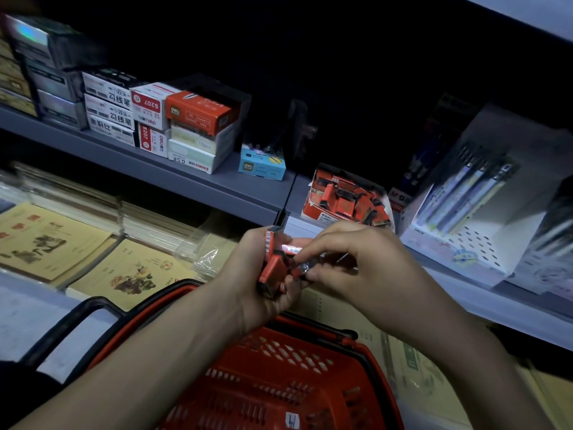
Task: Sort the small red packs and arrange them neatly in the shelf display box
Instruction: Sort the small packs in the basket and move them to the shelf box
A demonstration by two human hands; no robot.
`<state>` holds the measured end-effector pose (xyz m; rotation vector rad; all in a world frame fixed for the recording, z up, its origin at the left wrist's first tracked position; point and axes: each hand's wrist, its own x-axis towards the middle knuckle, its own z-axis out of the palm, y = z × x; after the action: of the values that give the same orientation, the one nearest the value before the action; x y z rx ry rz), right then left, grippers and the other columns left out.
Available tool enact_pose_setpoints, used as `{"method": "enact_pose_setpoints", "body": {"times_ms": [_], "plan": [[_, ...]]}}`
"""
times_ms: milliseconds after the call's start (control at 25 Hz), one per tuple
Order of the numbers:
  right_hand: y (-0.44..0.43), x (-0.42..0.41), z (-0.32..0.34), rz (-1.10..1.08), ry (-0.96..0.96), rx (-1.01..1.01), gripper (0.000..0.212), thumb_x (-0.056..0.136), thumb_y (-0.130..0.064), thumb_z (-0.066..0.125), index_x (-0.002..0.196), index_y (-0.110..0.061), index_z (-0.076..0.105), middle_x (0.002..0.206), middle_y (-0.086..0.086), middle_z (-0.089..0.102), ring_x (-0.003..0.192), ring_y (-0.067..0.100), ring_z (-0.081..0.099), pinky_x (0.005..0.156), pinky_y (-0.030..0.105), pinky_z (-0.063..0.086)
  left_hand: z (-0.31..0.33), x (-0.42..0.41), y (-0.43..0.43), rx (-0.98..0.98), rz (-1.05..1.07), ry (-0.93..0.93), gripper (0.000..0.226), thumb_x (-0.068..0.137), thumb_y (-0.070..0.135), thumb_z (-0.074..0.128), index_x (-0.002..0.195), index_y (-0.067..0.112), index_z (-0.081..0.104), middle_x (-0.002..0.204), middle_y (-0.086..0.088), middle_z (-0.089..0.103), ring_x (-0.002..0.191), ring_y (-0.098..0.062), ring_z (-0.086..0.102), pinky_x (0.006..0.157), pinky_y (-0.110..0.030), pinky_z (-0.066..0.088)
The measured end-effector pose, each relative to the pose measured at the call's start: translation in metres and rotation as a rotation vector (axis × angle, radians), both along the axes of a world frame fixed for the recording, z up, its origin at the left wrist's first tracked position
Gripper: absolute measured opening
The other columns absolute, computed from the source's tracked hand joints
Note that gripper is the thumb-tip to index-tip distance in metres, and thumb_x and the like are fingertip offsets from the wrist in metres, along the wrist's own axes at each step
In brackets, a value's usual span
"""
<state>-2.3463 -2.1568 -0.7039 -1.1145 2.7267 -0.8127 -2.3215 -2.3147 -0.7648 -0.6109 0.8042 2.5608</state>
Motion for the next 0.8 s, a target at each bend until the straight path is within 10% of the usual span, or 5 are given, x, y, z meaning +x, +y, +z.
{"method": "enact_pose_setpoints", "body": {"times_ms": [480, 640, 800], "plan": [[0.009, -0.043, 0.02, -0.327, 0.18, -0.484, 0.01, 0.087, -0.021, 0.078, 0.094, -0.028, 0.08, 0.077, -0.004, 0.076, 0.073, 0.019, 0.071, 0.069, 0.034, 0.059, 0.002, -0.005, -0.011, 0.029, 0.054, 0.047, 0.049, 0.098, 0.033, 0.04, 0.107, -0.002, 0.073, 0.084, -0.018, 0.071, 0.053, -0.019, 0.064, 0.032, -0.015, 0.038], [0.016, -0.088, 0.018, -0.506, 0.565, -0.199, 0.018, 0.089, -0.026, 0.073, 0.105, -0.025, 0.08, 0.09, -0.002, 0.076, 0.084, 0.019, 0.072, 0.082, 0.037, 0.057, 0.007, -0.005, -0.015, 0.028, 0.042, 0.113, 0.04, 0.087, 0.01, 0.043, 0.119, -0.002, 0.064, 0.089, -0.018, 0.069, 0.046, -0.013, 0.055, 0.028, -0.015, 0.034], [0.02, -0.1, 0.007, -0.435, 0.46, 0.138, 0.028, 0.095, -0.017, 0.06, 0.118, -0.023, 0.076, 0.112, 0.01, 0.076, 0.107, 0.034, 0.068, 0.094, 0.041, 0.054, 0.008, -0.003, -0.016, 0.037, 0.061, 0.116, 0.027, 0.092, 0.009, 0.038, 0.113, -0.003, 0.052, 0.098, -0.024, 0.072, 0.044, -0.012, 0.049, 0.029, -0.015, 0.03]]}}
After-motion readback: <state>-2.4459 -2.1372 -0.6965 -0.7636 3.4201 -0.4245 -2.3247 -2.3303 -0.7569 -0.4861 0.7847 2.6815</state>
